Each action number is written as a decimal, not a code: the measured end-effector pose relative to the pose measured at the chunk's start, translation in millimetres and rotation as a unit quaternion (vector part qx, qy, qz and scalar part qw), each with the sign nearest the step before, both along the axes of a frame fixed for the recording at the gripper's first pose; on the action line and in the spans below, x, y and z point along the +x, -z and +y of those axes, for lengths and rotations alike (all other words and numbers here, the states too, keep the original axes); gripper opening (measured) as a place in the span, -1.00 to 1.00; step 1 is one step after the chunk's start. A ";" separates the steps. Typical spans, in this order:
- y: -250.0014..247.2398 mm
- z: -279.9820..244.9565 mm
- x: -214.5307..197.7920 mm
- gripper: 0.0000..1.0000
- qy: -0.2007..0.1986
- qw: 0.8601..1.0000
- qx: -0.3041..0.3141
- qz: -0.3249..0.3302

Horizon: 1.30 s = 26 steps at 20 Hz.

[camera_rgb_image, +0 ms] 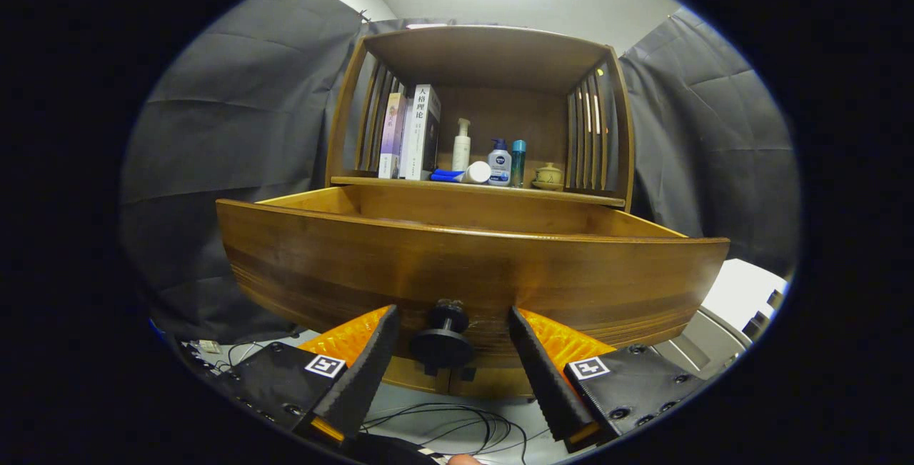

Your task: Pull open the drawer, take out the items inside it, and place them on the countertop above the cabinet.

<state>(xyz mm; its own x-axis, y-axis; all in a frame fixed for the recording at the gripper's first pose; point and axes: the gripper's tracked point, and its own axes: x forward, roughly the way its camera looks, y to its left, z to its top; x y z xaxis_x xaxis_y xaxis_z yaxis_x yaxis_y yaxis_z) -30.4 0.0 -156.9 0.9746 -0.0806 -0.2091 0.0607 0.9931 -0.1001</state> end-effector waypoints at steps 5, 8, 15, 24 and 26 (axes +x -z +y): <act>-1.1 -3.4 12.4 0.95 0.011 1.000 0.003 -0.002; -2.2 -4.2 19.0 0.95 0.014 1.000 0.005 -0.002; -2.2 -5.6 31.7 0.95 0.018 1.000 -0.005 -0.010; -3.8 -9.4 69.2 0.95 0.021 1.000 0.007 -0.001; -7.2 -10.6 79.9 0.95 0.023 1.000 0.005 -0.008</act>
